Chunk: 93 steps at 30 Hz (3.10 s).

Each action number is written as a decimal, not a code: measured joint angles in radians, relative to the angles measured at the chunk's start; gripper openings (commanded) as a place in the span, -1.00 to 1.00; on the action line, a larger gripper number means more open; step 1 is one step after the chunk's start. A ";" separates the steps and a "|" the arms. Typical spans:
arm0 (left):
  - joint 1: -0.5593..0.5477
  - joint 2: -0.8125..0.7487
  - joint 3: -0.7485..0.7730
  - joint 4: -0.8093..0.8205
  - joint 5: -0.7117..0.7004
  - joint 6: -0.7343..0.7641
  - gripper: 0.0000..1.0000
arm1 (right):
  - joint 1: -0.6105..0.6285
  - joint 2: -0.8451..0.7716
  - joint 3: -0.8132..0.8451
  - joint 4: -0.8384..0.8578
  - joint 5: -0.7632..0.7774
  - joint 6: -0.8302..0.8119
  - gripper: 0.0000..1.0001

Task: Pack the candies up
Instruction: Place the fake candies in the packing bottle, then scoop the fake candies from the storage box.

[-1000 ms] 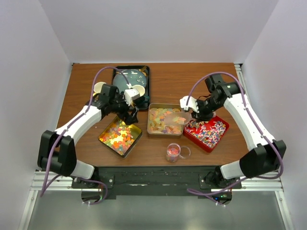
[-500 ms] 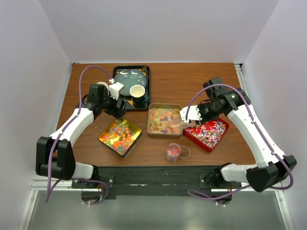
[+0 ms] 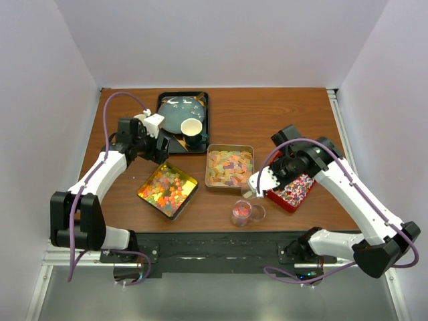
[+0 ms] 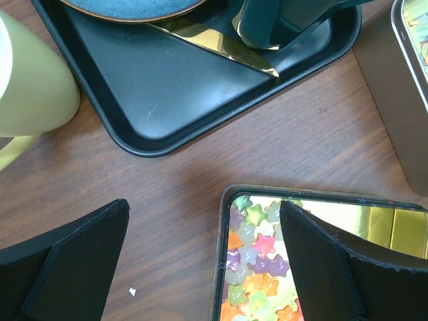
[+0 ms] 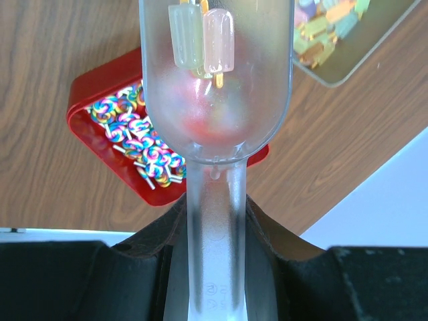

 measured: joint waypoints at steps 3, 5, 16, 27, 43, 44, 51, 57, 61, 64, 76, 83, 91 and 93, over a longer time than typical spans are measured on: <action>0.002 0.000 0.000 0.001 0.006 0.000 1.00 | 0.040 0.000 -0.001 0.000 0.020 -0.002 -1.00; 0.003 0.000 -0.001 0.004 0.011 0.000 1.00 | 0.060 0.000 -0.002 0.001 0.029 -0.002 -1.00; 0.008 0.000 -0.001 0.016 0.037 -0.004 1.00 | 0.143 -0.035 -0.038 0.000 0.134 -0.037 -1.00; 0.008 -0.003 0.004 0.045 0.406 -0.044 0.71 | 0.155 0.012 0.039 -0.021 0.157 0.013 -1.00; -0.111 -0.029 -0.028 0.447 0.944 -0.419 0.20 | 0.148 0.518 0.419 0.020 -0.077 0.581 -1.00; -0.116 -0.022 -0.029 0.449 0.944 -0.420 0.21 | 0.148 0.537 0.459 0.021 -0.092 0.600 -1.00; -0.132 0.059 -0.026 0.434 0.915 -0.412 0.30 | 0.149 0.560 0.663 0.016 -0.255 0.642 -1.00; -0.138 0.076 0.016 0.388 0.933 -0.356 0.49 | 0.143 0.534 0.668 -0.018 -0.296 0.657 -1.00; -0.142 0.061 0.031 0.297 0.893 -0.244 0.64 | 0.145 0.532 0.657 -0.019 -0.276 0.637 -1.00; -0.149 -0.034 -0.059 0.296 0.777 -0.147 0.74 | 0.138 0.500 0.568 -0.001 -0.232 0.566 -1.00; -0.411 -0.124 -0.418 0.504 0.289 -0.042 0.75 | -0.023 0.606 0.502 -0.005 0.105 0.233 -1.00; -0.418 -0.056 -0.432 0.691 0.213 -0.056 0.75 | -0.015 0.674 0.488 0.032 0.265 0.093 -1.00; -0.460 -0.033 -0.546 0.865 0.173 -0.104 0.76 | -0.001 0.674 0.383 0.127 0.418 -0.031 -1.00; -0.470 -0.023 -0.562 0.912 0.169 -0.116 0.76 | 0.014 0.674 0.359 0.154 0.443 -0.057 -1.00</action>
